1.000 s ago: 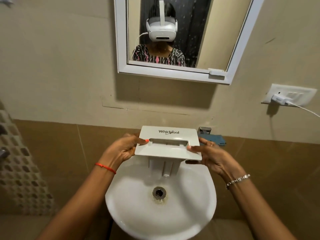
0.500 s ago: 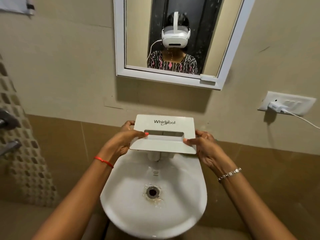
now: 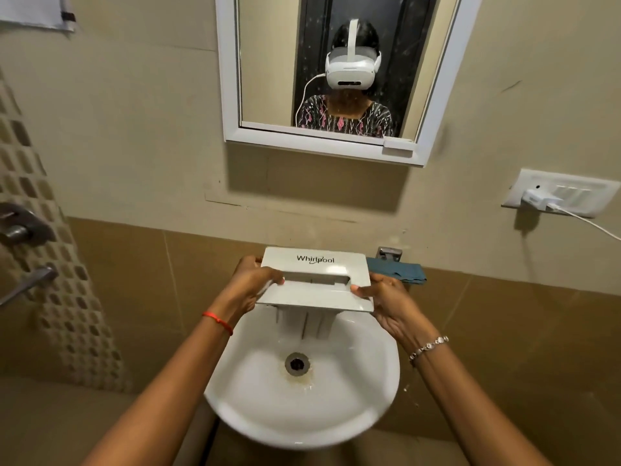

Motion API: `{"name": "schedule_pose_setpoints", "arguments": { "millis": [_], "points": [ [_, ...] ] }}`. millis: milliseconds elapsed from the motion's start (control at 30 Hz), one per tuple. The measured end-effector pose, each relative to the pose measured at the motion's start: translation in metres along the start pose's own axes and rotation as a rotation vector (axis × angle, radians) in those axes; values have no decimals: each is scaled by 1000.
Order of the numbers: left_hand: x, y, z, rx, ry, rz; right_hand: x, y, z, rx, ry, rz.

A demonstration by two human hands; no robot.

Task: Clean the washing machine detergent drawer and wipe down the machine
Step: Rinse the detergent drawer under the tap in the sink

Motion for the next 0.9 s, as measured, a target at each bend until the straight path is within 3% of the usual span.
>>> {"name": "schedule_pose_setpoints", "arguments": {
  "millis": [367,600,733,900],
  "points": [
    [-3,2,-5,118,50,15,1,3,7,-143,-15,65],
    [-5,5,15,-32,-5,32,2,8,-11,-18,-6,44],
    [-17,16,20,-3,-6,-12,6,11,-15,-50,23,71],
    [-28,40,13,2,-31,66,18,20,-12,-77,150,141]
  ]
}}
Point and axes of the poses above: each hand's wrist, its own y-axis away from the middle knuckle, its own x-axis out of the palm, z = x × y, the point moved 9 cm from there along -y, towards the middle knuckle, and after that the axes turned 14 degrees about z, right-handed, at the moved point
